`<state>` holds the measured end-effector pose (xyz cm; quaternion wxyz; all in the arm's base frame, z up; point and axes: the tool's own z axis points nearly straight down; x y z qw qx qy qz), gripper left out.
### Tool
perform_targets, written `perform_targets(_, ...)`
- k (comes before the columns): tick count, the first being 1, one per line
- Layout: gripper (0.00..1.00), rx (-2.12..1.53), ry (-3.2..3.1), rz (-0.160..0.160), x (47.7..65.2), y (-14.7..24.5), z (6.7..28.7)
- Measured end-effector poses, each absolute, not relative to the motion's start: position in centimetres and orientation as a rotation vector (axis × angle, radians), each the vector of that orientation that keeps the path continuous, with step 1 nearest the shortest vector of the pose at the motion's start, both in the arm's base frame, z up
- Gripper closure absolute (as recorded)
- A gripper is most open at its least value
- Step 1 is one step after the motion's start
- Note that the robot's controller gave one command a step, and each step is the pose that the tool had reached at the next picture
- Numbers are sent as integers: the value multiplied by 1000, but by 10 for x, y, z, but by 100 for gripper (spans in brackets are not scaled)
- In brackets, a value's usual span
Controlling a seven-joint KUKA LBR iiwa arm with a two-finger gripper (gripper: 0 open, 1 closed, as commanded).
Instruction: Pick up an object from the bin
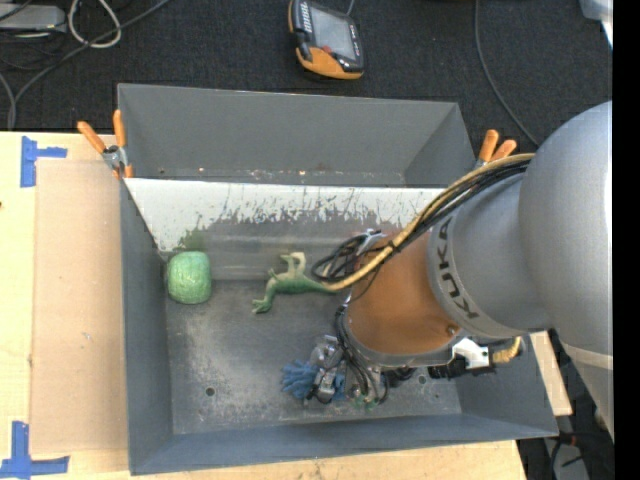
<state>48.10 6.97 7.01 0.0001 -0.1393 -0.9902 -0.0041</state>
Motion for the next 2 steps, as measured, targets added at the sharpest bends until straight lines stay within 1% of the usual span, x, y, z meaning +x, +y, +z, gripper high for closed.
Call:
perform_targets(1, 100, -447, -3109, -13, 481, 70, 70)
perform_targets(2, 100, -447, -3107, -12, 481, 70, 79)
